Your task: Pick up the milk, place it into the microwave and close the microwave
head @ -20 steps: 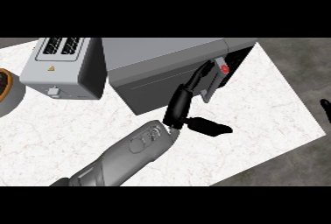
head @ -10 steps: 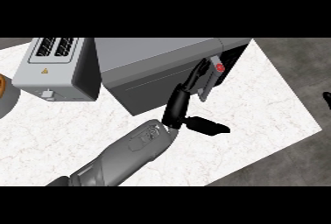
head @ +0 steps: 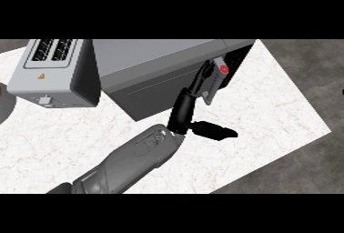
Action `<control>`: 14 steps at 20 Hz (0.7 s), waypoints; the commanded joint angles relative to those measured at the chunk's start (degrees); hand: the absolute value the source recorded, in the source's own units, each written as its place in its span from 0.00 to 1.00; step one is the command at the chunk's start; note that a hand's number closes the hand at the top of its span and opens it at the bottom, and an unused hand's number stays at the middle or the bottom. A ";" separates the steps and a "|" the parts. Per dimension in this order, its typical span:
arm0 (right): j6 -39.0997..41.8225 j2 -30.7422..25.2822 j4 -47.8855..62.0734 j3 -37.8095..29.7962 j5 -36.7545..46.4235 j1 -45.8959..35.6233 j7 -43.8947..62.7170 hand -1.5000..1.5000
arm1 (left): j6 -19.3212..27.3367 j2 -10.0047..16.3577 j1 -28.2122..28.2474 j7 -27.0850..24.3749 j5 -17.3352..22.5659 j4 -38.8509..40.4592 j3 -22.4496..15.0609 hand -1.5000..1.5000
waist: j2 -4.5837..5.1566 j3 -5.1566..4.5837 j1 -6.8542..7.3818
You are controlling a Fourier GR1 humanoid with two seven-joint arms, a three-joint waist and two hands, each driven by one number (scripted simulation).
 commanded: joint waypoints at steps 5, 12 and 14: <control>-0.18 -1.37 0.97 -0.44 -2.14 -1.49 1.59 0.00 | 0.17 -0.79 -4.16 -0.24 3.48 3.75 1.17 0.00 | 0.35 0.11 -0.45; 0.68 -3.36 1.43 -1.31 -4.09 -2.63 2.61 0.00 | 0.58 -0.80 -4.69 -1.78 5.55 4.69 0.73 0.00 | 0.41 0.17 -1.67; 0.66 -3.46 1.44 -0.92 -4.45 -3.35 2.97 0.00 | 0.32 -0.80 -4.47 -2.26 6.12 4.76 0.04 0.00 | 0.48 0.13 -1.12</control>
